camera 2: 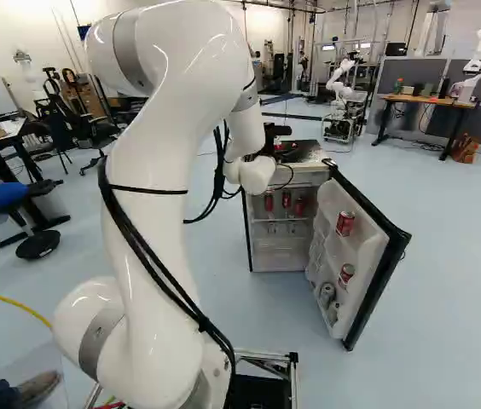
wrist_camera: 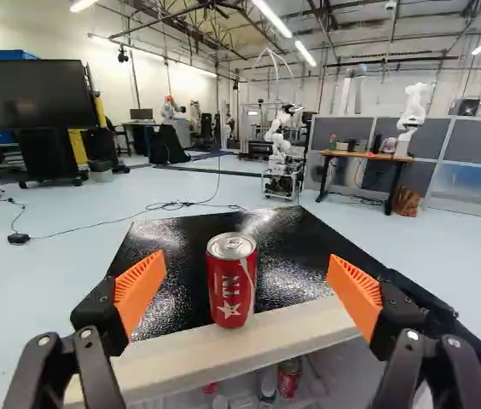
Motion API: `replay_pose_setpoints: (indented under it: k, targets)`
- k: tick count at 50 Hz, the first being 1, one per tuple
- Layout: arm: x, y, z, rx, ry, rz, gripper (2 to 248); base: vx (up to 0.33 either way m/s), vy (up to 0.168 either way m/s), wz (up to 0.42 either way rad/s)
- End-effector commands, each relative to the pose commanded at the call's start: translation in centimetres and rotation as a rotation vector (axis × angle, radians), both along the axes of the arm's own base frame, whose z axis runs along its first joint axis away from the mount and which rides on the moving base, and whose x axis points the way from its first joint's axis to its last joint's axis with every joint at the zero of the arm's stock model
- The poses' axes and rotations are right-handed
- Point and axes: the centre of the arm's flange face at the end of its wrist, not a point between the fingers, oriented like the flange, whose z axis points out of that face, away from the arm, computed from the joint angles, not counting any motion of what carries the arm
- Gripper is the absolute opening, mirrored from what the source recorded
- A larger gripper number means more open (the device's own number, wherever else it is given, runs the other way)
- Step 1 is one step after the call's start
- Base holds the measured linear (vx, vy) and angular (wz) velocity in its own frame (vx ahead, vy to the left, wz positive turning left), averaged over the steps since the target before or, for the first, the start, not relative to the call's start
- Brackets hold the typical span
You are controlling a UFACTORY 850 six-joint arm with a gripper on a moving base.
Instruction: Grab a drink from the fridge
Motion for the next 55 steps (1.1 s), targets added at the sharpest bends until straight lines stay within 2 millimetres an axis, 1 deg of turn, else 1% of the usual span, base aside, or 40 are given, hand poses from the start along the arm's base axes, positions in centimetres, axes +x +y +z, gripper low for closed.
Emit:
replay_pose_setpoints:
  k: [24,55]
  targets:
    - [-3.2,-3.1,1.9,0.017,0.089,-0.073,247,0.0,0.0,0.0]
    - [-6.7,-7.4,3.9,0.049,0.202,-0.175,247,0.0,0.0,0.0]
